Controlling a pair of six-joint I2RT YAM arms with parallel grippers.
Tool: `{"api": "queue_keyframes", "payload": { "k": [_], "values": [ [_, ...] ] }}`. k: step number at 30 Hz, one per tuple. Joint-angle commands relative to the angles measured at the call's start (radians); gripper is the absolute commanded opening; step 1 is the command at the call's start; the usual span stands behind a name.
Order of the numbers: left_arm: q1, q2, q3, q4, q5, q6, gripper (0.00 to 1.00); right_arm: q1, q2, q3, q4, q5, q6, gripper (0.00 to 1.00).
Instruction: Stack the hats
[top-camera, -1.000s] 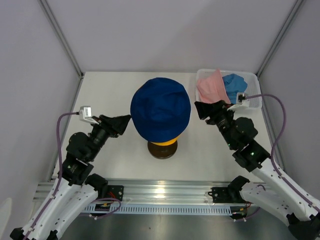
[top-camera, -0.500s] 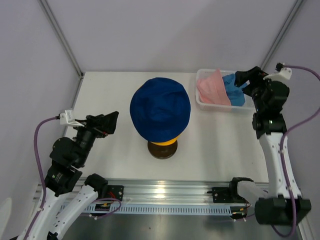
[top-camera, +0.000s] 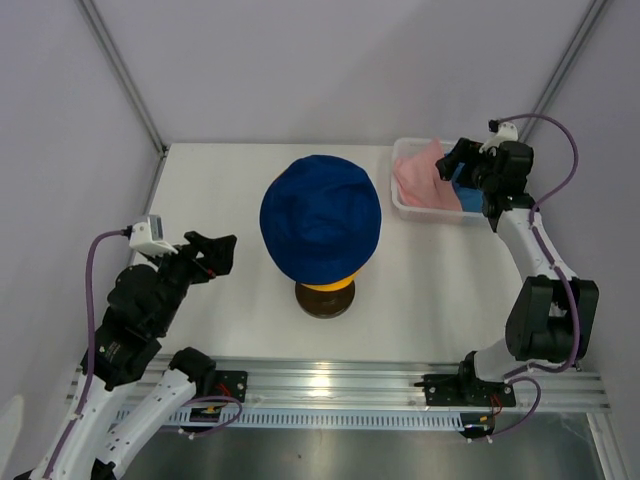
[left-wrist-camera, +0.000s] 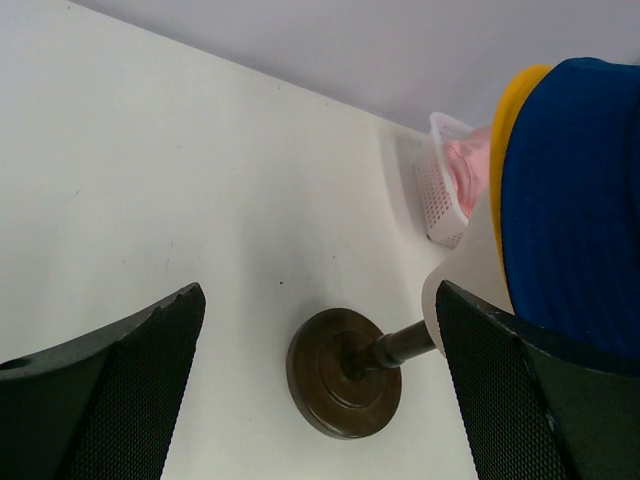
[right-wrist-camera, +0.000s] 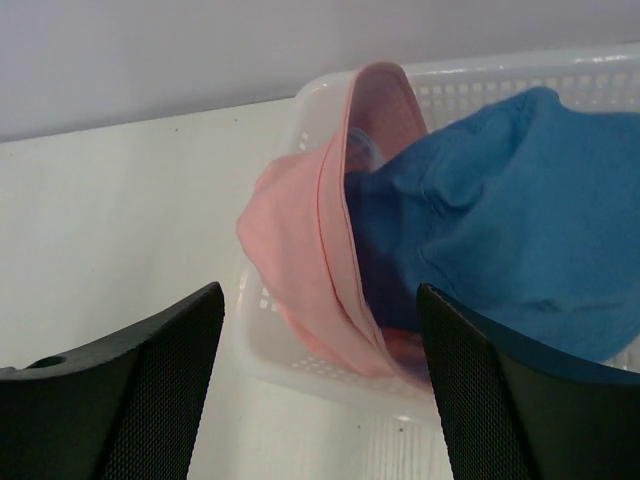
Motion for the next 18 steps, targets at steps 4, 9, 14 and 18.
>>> {"api": "queue_keyframes", "payload": {
  "k": [4, 9, 14, 18],
  "values": [
    [0.001, 0.017, -0.002, 0.011, 0.029, 0.061, 0.99, 0.032, 0.176, 0.17, 0.03, -0.028, -0.133, 0.8],
    [0.002, 0.053, 0.009, 0.013, 0.038, 0.074, 1.0, 0.046, 0.277, 0.264, -0.063, -0.065, -0.134, 0.52],
    [0.004, 0.073, -0.002, 0.045, 0.062, 0.084, 0.99, 0.063, 0.26, 0.262, -0.063, -0.054, -0.134, 0.0],
    [0.004, 0.1, 0.016, 0.039, 0.084, 0.094, 0.99, 0.092, 0.198, 0.329, -0.118, -0.054, -0.096, 0.0]
  ]
}}
